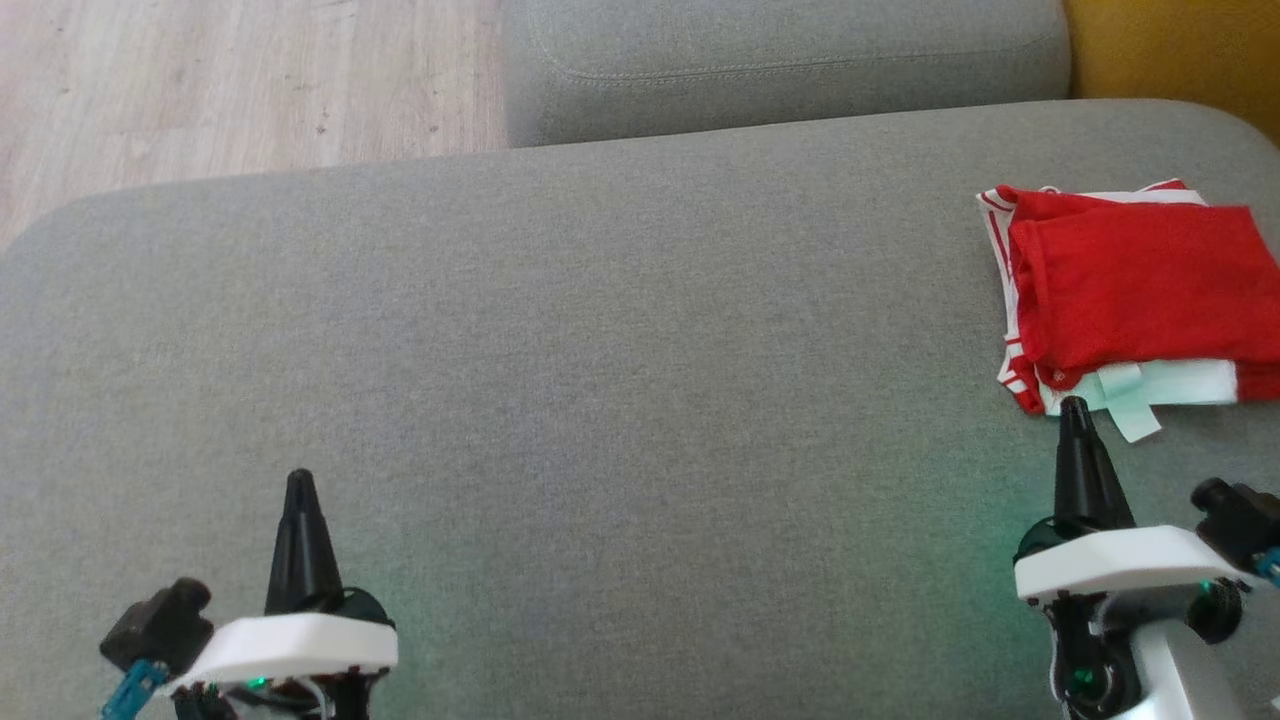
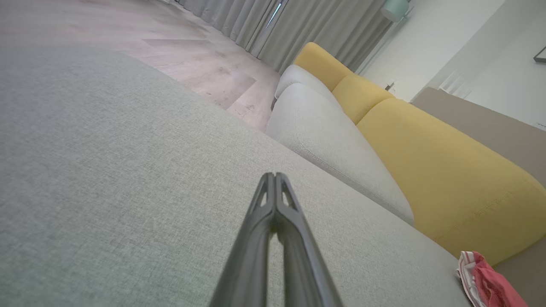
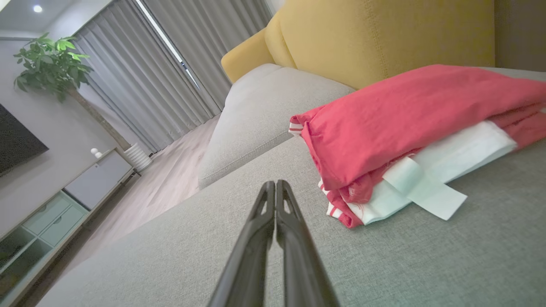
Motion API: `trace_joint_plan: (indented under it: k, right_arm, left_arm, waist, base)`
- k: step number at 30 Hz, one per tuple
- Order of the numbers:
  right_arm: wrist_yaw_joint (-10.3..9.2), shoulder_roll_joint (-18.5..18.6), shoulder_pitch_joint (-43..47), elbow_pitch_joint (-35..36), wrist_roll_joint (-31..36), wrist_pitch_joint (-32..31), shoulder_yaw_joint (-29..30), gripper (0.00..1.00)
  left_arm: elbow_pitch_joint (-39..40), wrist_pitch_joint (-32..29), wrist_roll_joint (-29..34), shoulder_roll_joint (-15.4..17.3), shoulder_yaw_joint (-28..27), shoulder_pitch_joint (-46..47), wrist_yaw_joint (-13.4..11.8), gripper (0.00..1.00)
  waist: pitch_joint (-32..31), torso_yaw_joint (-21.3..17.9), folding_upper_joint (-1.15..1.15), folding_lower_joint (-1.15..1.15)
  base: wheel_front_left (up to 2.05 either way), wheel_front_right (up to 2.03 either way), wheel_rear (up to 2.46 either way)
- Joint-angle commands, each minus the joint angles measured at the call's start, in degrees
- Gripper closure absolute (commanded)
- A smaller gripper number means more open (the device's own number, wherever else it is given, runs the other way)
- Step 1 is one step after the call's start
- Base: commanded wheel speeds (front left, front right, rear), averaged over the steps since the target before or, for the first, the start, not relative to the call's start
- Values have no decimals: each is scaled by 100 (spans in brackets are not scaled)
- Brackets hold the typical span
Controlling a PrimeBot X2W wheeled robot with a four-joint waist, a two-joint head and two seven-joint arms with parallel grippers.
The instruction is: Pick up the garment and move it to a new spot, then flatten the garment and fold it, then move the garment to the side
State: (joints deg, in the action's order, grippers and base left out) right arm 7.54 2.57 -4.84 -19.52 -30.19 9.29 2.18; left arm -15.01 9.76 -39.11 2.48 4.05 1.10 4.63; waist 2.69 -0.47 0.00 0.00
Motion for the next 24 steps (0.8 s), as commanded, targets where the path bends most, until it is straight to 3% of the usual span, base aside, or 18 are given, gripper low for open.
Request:
trace_joint_plan:
  k: [1, 24]
  right_arm:
    - [-1, 15, -216, 208, -170, -50, 9, 100]
    - [-2, 19, -196, 292, -1661, -428, 114, 100]
  left_arm:
    - [159, -39, -140, 22, -102, 286, 30, 100]
    - [143, -426, -1424, 33, -331, 341, 93, 100]
  waist:
    - [-3, 1, 0, 0]
    - [-65, 12, 0, 0]
  base:
    - [0, 0, 0]
    - [0, 0, 0]
